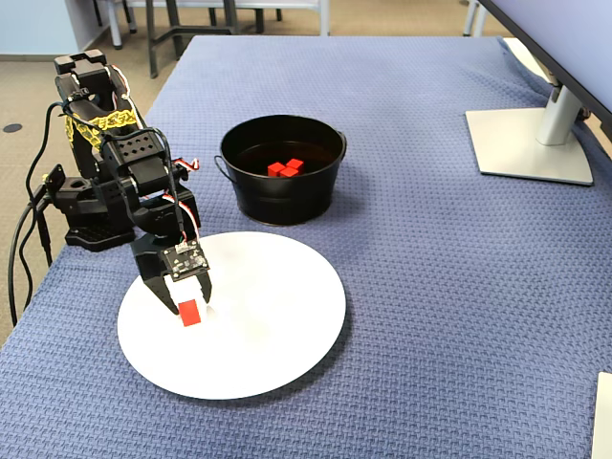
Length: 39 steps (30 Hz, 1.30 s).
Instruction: Pick up the red cubes from the white plate and place them in the black recipient
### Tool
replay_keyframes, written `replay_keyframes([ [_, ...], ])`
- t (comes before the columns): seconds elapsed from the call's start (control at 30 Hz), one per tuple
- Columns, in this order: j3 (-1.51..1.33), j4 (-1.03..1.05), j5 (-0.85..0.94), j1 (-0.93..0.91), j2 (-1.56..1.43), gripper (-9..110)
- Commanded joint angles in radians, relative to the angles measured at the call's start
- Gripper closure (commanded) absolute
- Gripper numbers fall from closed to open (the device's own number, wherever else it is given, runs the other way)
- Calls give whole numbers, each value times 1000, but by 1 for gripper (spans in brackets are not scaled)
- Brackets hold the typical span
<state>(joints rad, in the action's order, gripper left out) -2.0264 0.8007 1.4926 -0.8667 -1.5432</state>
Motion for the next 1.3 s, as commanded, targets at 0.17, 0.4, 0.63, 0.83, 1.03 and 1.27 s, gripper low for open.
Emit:
replay_keyframes([
  [0.17,106,-2,32,-32,-23,84],
  [0.4,107,-5,31,-35,-2,87],
  [0.63,107,-23,26,-40,26,92],
  [0.83,115,-43,26,-43,54,95],
  [1.03,127,-43,-2,-40,51,101],
  [1.27,198,104,-133,11,-34,101],
])
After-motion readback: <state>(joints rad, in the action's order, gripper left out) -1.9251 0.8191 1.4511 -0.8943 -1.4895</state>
